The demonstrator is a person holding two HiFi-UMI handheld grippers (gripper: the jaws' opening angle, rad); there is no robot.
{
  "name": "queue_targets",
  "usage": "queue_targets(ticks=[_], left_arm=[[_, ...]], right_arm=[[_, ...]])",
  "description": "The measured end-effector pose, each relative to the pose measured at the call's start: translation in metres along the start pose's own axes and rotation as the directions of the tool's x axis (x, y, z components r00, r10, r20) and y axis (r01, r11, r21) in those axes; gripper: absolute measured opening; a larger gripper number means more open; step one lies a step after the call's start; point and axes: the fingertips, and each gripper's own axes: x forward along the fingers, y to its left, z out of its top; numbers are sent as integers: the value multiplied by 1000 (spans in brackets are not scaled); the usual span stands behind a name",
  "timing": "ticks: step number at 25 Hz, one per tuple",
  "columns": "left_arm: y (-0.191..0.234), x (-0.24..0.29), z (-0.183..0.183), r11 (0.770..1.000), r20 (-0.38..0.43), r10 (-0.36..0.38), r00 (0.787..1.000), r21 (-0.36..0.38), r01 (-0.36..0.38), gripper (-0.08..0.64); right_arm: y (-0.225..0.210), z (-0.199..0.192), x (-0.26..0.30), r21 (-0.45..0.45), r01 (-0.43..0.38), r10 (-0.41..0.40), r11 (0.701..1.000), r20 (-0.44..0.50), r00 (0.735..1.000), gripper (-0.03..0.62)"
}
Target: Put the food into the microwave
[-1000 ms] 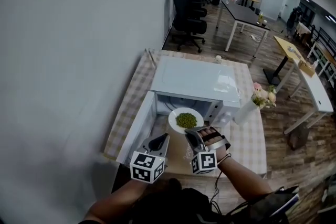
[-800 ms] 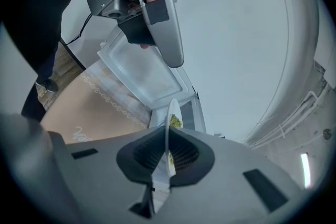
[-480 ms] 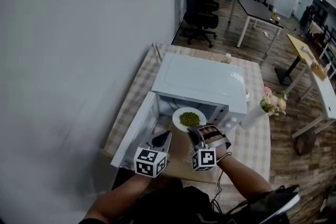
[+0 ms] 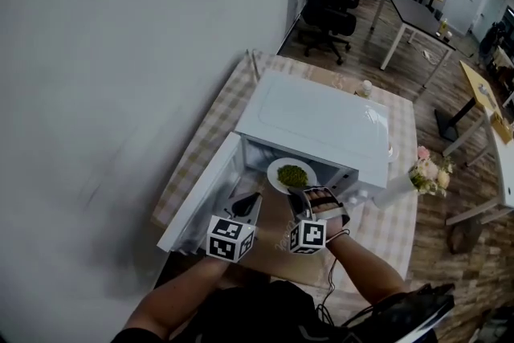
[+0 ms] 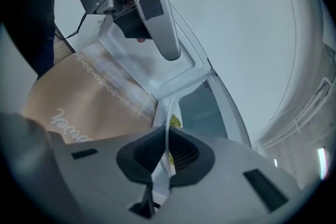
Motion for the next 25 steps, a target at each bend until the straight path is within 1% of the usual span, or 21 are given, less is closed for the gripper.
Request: queue_targets(ticks=[5, 9, 13, 15, 18, 22, 25], left_arm=[[14, 13, -7, 998, -28, 42, 999, -52, -43, 8], [18, 24, -9, 998, -40, 49, 998, -42, -51, 9], [25, 32, -14, 996, -60, 70, 996, -52, -74, 8], [27, 33, -16, 995, -70, 79, 994, -58, -83, 9], [26, 38, -19, 995, -76, 75, 994, -55, -79, 9], [27, 42, -23, 996, -89, 74, 993, -48, -78, 9], [27, 43, -24, 996, -91, 71, 993, -50, -76, 9]], right_arm=[[4, -7, 22, 13, -17, 17, 1000, -7, 1000, 18], [8, -10, 37, 9, -37, 37, 999, -6, 999, 20], [14, -18, 53, 16, -51, 52, 999, -21, 998, 20], [13, -22, 60, 13, -44, 44, 999, -31, 999, 18], [12, -32, 70, 8, -25, 25, 1000, -43, 999, 18], [14, -40, 80, -25, -10, 9, 1000, -54, 998, 18], [16, -42, 85, -45, -16, 13, 999, -60, 998, 21]])
